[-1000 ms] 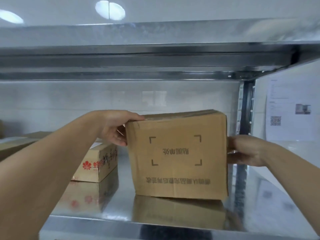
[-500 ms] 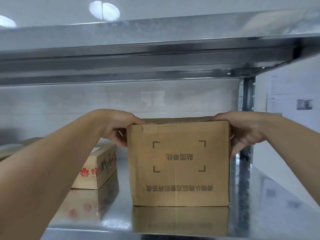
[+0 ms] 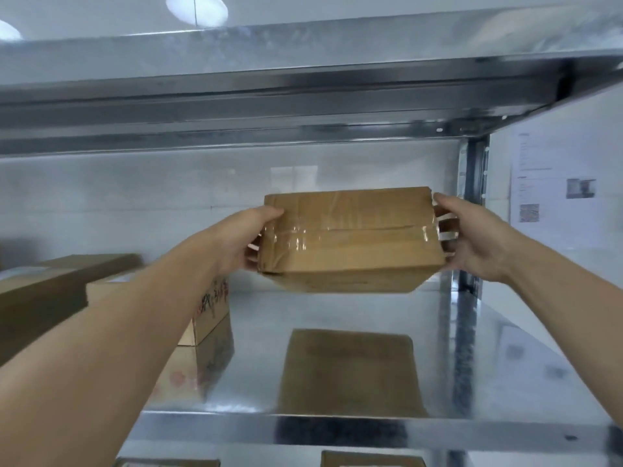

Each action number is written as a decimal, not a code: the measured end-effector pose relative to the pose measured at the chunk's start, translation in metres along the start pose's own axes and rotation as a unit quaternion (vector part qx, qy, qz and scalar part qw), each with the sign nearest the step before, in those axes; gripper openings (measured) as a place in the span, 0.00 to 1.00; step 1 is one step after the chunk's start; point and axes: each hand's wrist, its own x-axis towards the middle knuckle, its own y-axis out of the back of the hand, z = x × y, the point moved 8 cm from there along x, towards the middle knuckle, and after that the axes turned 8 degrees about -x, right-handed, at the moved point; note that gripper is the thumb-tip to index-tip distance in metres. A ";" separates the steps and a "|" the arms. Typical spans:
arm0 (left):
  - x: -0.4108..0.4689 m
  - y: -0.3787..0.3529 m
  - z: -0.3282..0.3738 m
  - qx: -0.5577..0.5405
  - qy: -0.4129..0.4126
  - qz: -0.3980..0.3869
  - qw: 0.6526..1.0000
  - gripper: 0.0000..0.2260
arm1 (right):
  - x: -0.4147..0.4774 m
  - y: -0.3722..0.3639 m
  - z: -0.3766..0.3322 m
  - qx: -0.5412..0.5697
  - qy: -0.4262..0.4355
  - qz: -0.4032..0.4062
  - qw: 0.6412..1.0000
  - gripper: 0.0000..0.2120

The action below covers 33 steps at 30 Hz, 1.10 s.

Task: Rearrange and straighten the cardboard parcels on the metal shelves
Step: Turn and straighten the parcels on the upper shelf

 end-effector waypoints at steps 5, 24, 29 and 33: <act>-0.009 -0.011 -0.057 -0.222 0.030 0.059 0.973 0.23 | -0.001 0.001 0.049 0.103 -0.016 0.078 0.991 0.23; -0.028 -0.040 -0.129 -0.303 0.052 0.081 0.948 0.29 | -0.021 -0.035 0.124 0.121 -0.113 0.058 0.985 0.35; -0.031 -0.023 -0.115 -0.225 0.021 0.082 0.971 0.27 | -0.019 -0.023 0.112 0.076 -0.085 0.062 0.992 0.32; -0.032 0.029 -0.079 -0.137 -0.073 0.159 0.975 0.15 | -0.031 0.001 0.047 -0.048 0.098 0.221 0.969 0.22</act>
